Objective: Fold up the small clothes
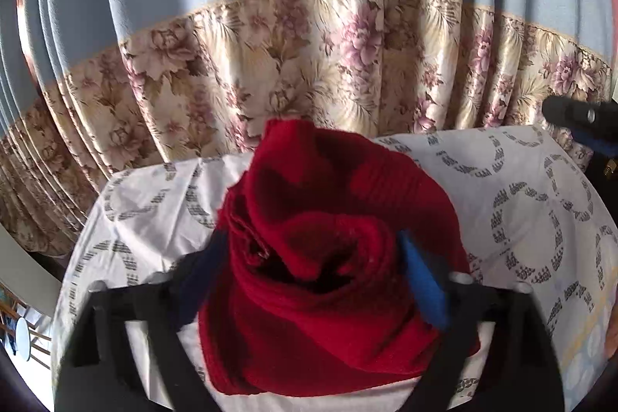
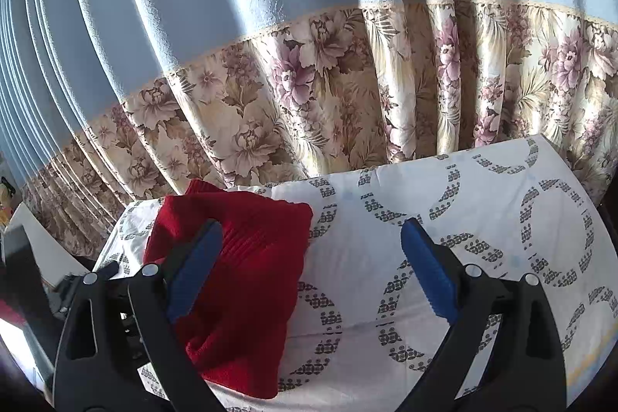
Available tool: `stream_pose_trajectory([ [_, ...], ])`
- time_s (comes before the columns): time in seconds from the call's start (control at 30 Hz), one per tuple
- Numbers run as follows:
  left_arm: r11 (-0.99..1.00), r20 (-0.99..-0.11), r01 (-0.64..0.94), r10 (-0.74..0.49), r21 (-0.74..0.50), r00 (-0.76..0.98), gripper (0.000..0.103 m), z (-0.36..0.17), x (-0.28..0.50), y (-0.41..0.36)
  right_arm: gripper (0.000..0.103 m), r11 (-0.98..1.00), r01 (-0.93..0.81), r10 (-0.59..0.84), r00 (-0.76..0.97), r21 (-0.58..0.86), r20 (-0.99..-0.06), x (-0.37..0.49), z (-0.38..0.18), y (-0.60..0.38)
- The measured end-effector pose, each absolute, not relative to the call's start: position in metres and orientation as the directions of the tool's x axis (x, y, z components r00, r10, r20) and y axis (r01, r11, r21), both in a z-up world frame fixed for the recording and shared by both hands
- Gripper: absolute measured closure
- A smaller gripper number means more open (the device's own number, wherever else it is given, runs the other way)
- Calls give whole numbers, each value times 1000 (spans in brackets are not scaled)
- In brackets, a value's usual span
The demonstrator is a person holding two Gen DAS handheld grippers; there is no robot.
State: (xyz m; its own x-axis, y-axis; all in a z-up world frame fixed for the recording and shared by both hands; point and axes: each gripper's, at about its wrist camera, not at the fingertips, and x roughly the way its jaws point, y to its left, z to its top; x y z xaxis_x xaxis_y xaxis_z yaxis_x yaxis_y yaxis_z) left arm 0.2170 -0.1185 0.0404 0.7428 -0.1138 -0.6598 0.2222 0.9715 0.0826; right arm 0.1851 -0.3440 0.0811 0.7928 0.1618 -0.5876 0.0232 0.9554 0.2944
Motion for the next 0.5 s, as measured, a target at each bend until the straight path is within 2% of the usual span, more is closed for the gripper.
stream_pose_trajectory([
  [0.03, 969, -678, 236, -131, 65, 724, 71, 35, 218, -116, 9, 955, 25, 163, 791, 296, -590, 186, 80, -344],
  [0.07, 971, -684, 232, -135, 51, 717, 82, 32, 219, -113, 9, 955, 23, 165, 789, 297, -591, 186, 80, -343],
  [0.1, 973, -675, 226, -136, 46, 725, 86, 32, 217, -109, 9, 955, 18, 169, 787, 296, -593, 187, 79, -342],
  [0.23, 984, -636, 171, -106, 42, 765, 93, 43, 202, -82, 9, 958, 6, 174, 782, 286, -599, 189, 79, -336],
  [0.33, 988, -615, 148, -84, 53, 784, 93, 49, 189, -62, 9, 958, 3, 178, 778, 286, -602, 190, 77, -335],
  [0.4, 990, -624, 125, -57, 66, 779, 93, 39, 186, -48, 9, 958, -1, 181, 776, 285, -604, 190, 77, -334],
  [0.5, 992, -687, 87, -2, 89, 727, 93, -2, 191, -31, 9, 958, -5, 185, 772, 285, -608, 191, 75, -332],
])
